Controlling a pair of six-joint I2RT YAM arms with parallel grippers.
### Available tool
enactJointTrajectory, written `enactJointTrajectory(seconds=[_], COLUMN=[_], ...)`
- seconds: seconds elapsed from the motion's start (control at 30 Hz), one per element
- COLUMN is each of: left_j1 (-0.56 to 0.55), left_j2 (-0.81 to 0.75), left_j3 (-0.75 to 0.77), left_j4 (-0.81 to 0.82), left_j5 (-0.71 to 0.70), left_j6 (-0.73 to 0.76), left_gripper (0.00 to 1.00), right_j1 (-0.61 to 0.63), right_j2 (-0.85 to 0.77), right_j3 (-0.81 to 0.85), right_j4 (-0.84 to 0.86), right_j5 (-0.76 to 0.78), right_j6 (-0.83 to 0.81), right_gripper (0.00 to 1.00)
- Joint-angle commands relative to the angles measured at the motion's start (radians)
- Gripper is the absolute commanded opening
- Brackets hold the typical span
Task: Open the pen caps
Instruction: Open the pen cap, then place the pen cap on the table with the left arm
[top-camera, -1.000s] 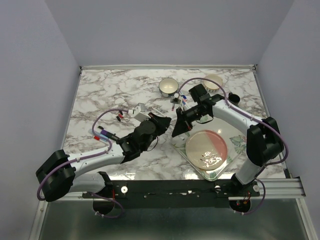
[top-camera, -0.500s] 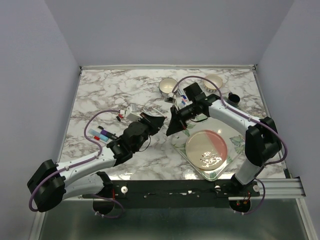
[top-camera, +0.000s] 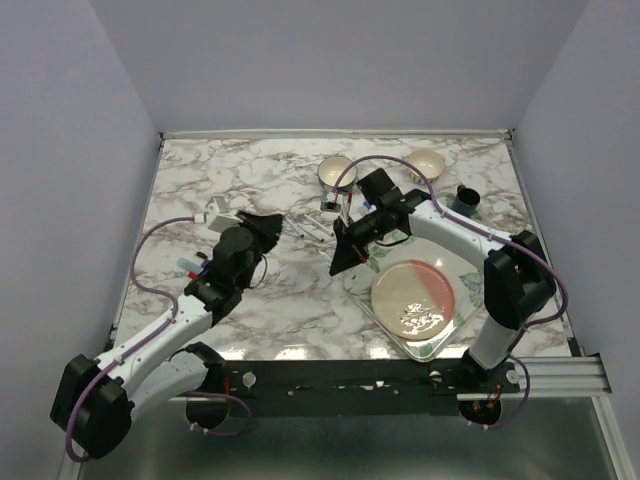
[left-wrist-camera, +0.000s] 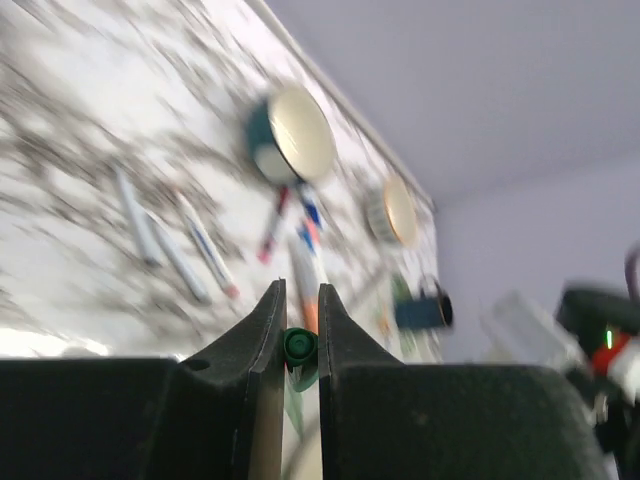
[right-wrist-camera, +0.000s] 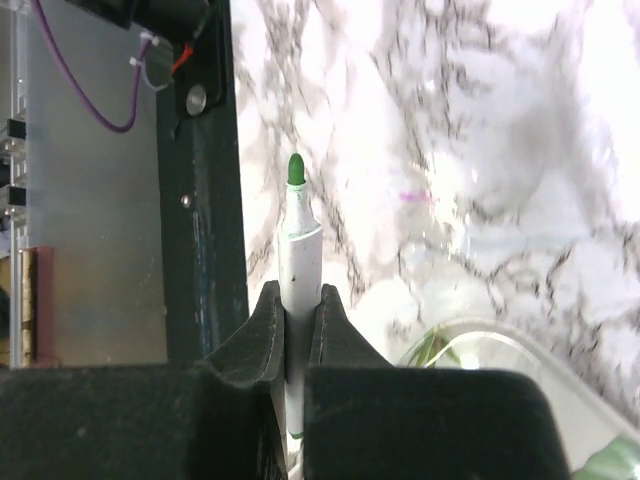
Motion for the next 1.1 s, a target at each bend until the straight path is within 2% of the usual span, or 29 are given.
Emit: enactJointTrajectory(seconds=[0.0,0.13,0.27,0.53,0.73,0.77,0.8,0.9,1.0,1.07], left_j1=[0.122,0.176,0.266,0.470,0.550,0.558,0.573,0.590,0.599,0.608], left_j2=[-0.056,-0.074,-0.027,0.245,0.462,0.481,0.508,0.541,0.568,0.581], left_j3=[-0.007,-0.064,-0.101,-0.077,0.009,0.017,0.026,0.052,0.075,0.086], left_j4=[-0.130,-0.145,-0.162,-0.107,-0.060,-0.050,-0.050,-0.049,-0.058,-0.058], left_j5=[-0.223,-0.237,-0.153,-0.005,0.076,0.084,0.088,0.101,0.111,0.120], left_j6=[0.048,0.022,0.011,0.049,0.099,0.103,0.106,0.117,0.126,0.128], left_gripper=[0.00,0.00,0.00,0.00,0.02,0.03,0.11,0.26,0.36,0.37], right_j1=[-0.012,-0.012,-0.012,-0.015,-0.018,-0.016,-0.019,-0.021,-0.023,-0.023], right_j2=[0.019,0.019,0.004,-0.002,-0.007,-0.009,-0.010,-0.012,-0.013,-0.012], right_j3=[-0.021,-0.021,-0.027,-0.022,-0.022,-0.022,-0.022,-0.021,-0.019,-0.016], right_j4=[-0.140,-0.126,-0.097,-0.100,-0.103,-0.104,-0.104,-0.104,-0.107,-0.109], right_j5=[0.051,0.088,0.177,0.186,0.178,0.177,0.177,0.174,0.171,0.169], right_j6=[-0.017,-0.008,0.003,-0.003,-0.005,-0.006,-0.007,-0.007,-0.010,-0.010], right_gripper=[0.01,0.01,0.01,0.00,0.01,0.01,0.00,0.01,0.01,0.01])
